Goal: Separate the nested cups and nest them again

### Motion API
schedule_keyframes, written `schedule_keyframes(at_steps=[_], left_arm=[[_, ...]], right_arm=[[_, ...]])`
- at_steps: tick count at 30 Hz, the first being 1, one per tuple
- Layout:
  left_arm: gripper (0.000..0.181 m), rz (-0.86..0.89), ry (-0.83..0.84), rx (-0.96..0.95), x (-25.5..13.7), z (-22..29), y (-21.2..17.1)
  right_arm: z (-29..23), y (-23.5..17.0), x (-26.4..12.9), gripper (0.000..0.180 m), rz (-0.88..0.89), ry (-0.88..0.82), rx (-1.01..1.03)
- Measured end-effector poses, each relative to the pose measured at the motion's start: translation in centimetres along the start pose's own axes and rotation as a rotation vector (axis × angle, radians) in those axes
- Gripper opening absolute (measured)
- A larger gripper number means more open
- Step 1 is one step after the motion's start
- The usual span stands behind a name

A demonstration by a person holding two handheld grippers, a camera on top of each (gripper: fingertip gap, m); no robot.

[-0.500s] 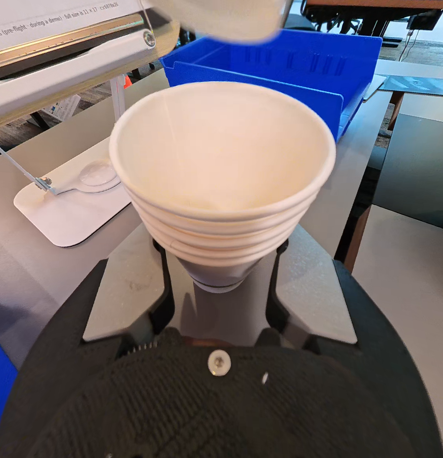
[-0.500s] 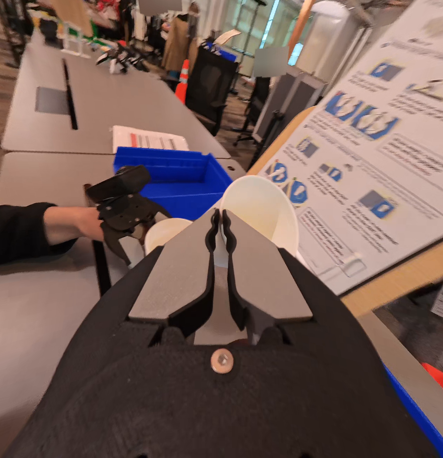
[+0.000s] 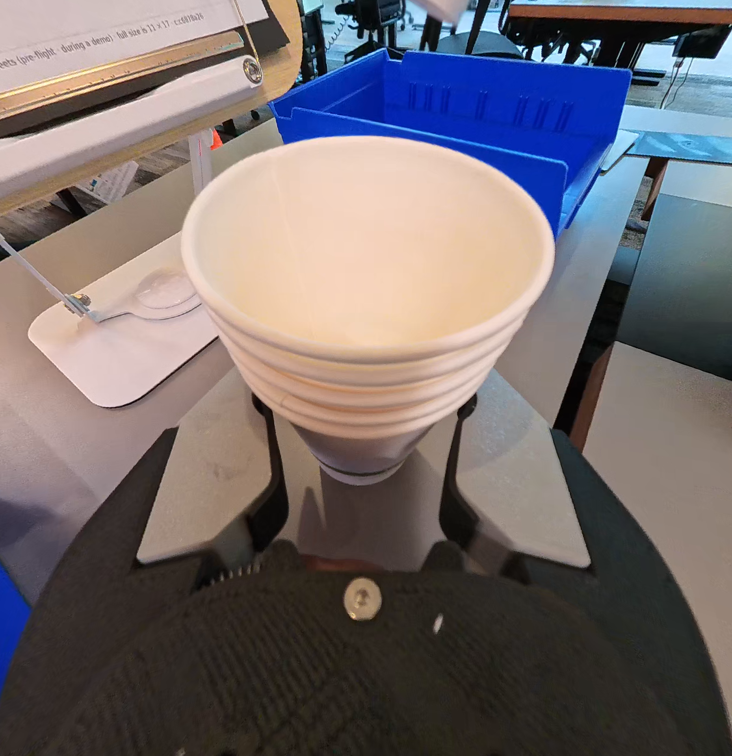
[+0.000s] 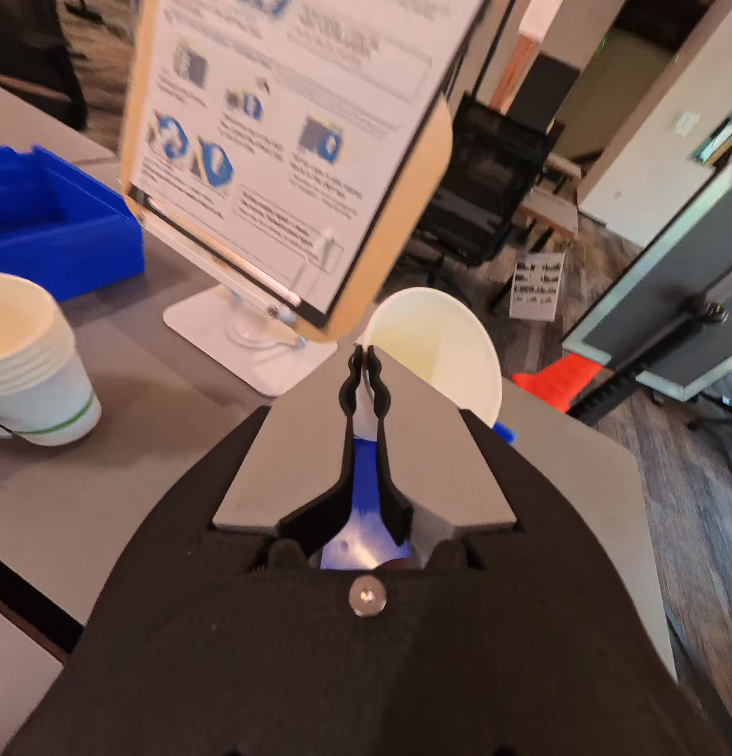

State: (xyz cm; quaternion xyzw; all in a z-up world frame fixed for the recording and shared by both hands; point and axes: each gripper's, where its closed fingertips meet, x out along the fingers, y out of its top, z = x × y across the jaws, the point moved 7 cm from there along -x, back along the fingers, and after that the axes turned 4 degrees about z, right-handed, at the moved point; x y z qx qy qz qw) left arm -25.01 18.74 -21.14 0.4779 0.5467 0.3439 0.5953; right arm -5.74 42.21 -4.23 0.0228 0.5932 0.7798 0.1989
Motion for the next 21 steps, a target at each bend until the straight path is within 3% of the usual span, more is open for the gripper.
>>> schedule_keyframes(at_steps=[9, 21], left_arm=[[0.092, -0.012, 0.002, 0.005, 0.1, 0.0, -0.2], [0.092, -0.006, 0.001, 0.012, 0.0, 0.2, 0.0]], right_arm=[[0.5, -5.7, 5.4, 0.0, -0.252, 0.035, -0.017], [0.1, -8.3, 11.0, 0.0, -0.321, 0.003, -0.105]])
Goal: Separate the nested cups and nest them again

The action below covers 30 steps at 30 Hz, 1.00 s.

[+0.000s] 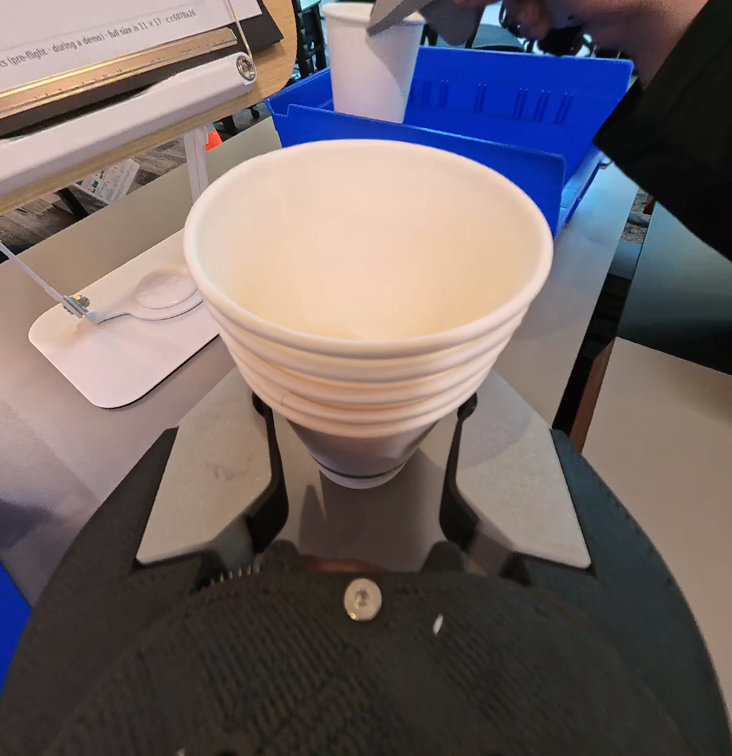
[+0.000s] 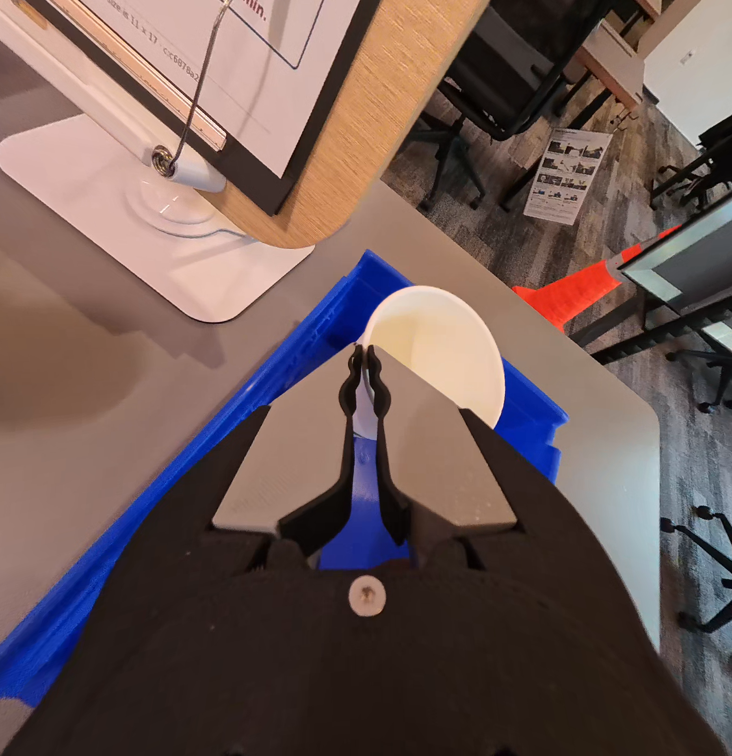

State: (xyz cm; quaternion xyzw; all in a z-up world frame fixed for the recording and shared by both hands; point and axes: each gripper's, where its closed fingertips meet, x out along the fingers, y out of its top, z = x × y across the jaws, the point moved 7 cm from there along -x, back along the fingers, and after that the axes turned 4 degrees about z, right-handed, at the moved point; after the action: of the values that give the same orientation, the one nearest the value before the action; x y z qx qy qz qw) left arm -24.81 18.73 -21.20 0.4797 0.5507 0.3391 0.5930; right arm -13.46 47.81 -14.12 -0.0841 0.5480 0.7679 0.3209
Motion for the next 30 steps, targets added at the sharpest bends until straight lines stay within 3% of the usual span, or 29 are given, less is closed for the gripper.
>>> schedule_keyframes(at_steps=[11, 13, 20, 22, 25, 27, 30], left_arm=[[0.092, -0.018, -0.01, 0.009, 0.4, 0.3, -0.2], [0.092, -0.018, -0.009, 0.011, 0.4, 0.3, -0.2], [0.092, -0.004, -0.006, 0.006, 0.1, 0.2, -0.1], [0.092, -0.002, -0.006, 0.004, 0.1, 0.2, 0.0], [0.092, -0.005, -0.008, 0.007, 0.2, 0.3, -0.1], [0.092, -0.009, -0.008, 0.009, 0.3, 0.4, -0.1], [0.092, -0.011, -0.005, 0.008, 0.3, 0.3, -0.2]], right_arm=[[-1.2, -1.2, 4.2, 0.006, -0.044, 0.012, -0.015], [-1.0, -0.9, 3.8, 0.018, -0.026, -0.002, 0.004], [-1.3, 3.6, -2.2, 0.008, 0.167, 0.029, 0.012], [-3.4, 6.1, -5.0, 0.002, 0.313, 0.166, 0.003], [-10.0, 9.1, -9.3, 0.0, 0.521, 0.623, -0.071], [-14.2, 9.8, -10.9, 0.003, 0.542, 0.828, -0.159], [-18.9, 10.1, -11.1, 0.008, 0.478, 0.919, -0.288]])
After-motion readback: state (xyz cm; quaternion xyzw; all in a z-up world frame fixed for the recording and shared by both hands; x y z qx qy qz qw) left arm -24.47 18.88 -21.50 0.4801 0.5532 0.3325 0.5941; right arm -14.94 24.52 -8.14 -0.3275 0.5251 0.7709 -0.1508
